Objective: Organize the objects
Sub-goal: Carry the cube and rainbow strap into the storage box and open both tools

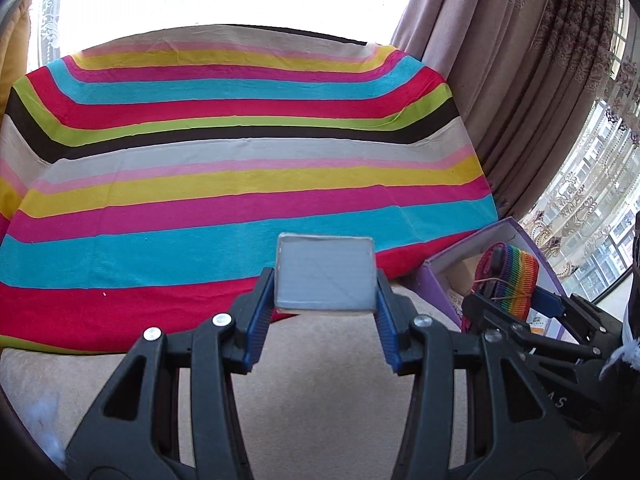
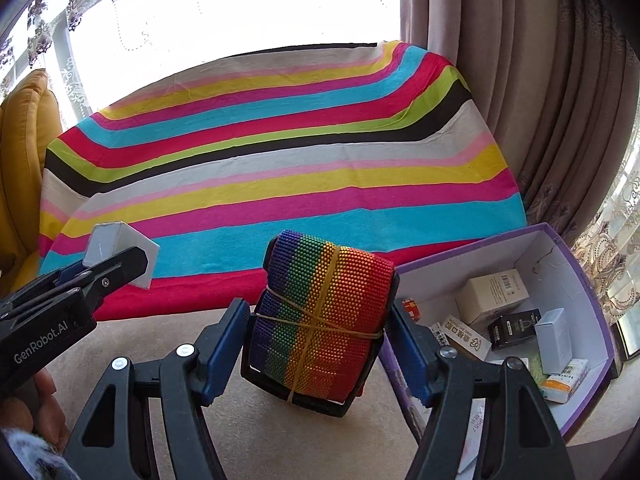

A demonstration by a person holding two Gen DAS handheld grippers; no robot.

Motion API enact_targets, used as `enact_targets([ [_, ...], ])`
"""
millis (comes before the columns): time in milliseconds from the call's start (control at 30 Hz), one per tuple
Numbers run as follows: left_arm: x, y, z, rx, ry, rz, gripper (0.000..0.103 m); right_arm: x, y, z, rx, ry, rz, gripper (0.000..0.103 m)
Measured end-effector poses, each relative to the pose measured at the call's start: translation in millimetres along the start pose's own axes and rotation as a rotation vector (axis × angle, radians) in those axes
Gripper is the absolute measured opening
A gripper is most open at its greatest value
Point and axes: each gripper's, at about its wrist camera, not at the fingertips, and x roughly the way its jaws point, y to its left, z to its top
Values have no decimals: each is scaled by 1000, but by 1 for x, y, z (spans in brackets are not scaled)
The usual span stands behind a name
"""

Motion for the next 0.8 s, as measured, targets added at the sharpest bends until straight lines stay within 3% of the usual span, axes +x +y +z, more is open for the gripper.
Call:
enact_targets([
  [400,24,-96,-15,155,90,-131,51,-32,-96,-29,123,-15,-118,70],
  [800,51,-143,-18,169,177,-247,51,-37,-149,-41,179,-25,-241,70],
])
